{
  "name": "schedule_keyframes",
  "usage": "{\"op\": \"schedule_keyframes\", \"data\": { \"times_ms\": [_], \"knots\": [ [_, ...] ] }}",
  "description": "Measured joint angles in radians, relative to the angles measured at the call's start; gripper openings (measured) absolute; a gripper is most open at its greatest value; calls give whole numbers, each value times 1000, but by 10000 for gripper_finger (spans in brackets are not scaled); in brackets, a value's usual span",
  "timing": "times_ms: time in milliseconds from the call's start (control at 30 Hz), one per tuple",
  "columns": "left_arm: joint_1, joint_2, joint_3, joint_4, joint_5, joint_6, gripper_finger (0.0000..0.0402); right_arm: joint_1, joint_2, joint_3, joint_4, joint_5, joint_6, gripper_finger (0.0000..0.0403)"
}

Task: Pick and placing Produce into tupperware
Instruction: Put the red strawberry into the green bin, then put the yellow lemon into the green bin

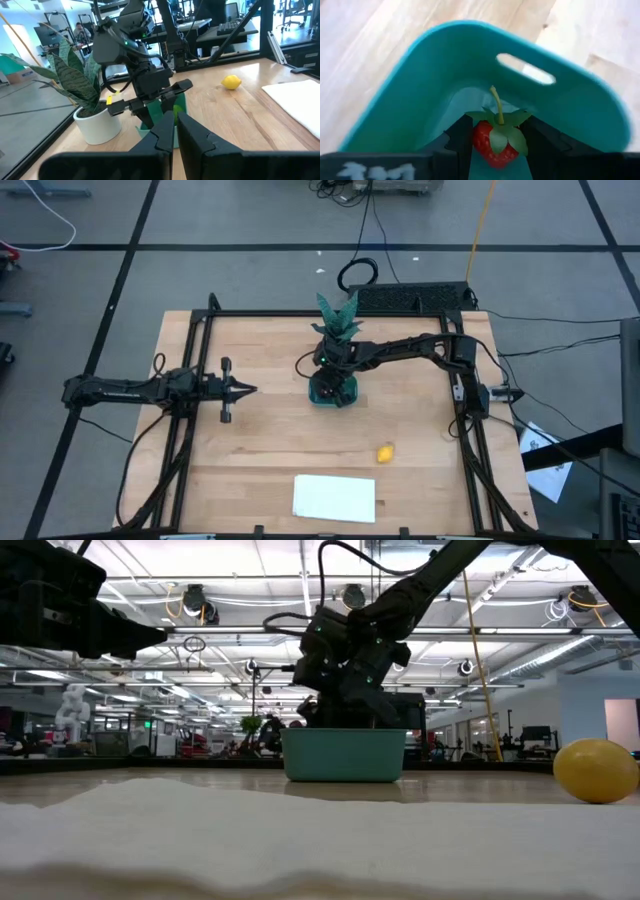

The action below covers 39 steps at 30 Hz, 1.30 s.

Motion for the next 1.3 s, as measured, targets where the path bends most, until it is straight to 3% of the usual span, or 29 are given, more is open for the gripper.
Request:
{"op": "schedule_keyframes", "data": {
  "times_ms": [200, 700, 1100, 1300],
  "knots": [
    [0, 0, 0, 0, 0, 0, 26, -1, 1, 0, 1, -1, 6, 132],
    [0, 0, 0, 0, 0, 0, 26, -1, 2, -2, -5, 0, 6, 191],
    [0, 0, 0, 0, 0, -5, 26, 2, 2, 108, -125, 7, 6, 194],
    [0, 0, 0, 0, -1, -21, 26, 2, -8, 120, -158, 81, 4, 186]
  ]
}}
